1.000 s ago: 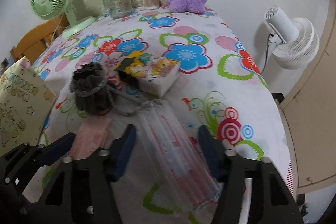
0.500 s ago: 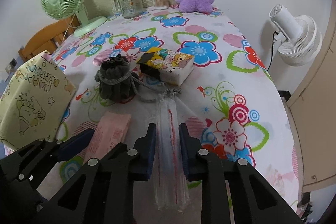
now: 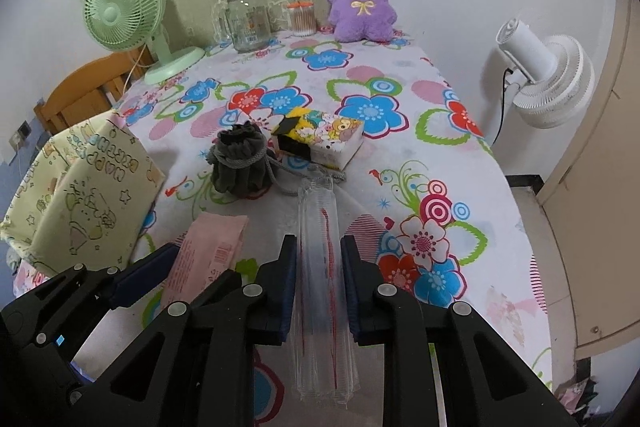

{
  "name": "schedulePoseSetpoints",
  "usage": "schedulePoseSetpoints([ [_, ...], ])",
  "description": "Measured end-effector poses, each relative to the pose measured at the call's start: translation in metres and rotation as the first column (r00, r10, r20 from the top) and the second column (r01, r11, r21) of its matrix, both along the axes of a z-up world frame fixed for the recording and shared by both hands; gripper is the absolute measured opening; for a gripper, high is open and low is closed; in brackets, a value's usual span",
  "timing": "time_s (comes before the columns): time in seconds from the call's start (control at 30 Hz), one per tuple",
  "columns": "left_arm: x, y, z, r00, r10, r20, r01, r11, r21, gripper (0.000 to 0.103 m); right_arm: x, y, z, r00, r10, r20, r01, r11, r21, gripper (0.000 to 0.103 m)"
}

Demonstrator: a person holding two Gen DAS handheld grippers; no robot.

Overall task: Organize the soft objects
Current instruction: 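Lift and carry the pink packet and clear bag over the fabric box with both tools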

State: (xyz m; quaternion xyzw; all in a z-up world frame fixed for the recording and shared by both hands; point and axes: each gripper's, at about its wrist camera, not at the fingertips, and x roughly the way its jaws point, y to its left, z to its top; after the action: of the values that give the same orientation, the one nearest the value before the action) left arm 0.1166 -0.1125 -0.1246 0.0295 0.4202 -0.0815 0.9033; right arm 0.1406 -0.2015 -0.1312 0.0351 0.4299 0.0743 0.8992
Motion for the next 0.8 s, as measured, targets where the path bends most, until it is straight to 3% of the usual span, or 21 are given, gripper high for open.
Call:
schedulePoseSetpoints([
  [0.8,-0.033,0.016,0.064,0.994,-0.009,0.109,0.009,1.000,0.004,0.040,-0.037,0.016,0.069,0.993,-0.007,0.122,0.005,1.000,0.014,0.024],
])
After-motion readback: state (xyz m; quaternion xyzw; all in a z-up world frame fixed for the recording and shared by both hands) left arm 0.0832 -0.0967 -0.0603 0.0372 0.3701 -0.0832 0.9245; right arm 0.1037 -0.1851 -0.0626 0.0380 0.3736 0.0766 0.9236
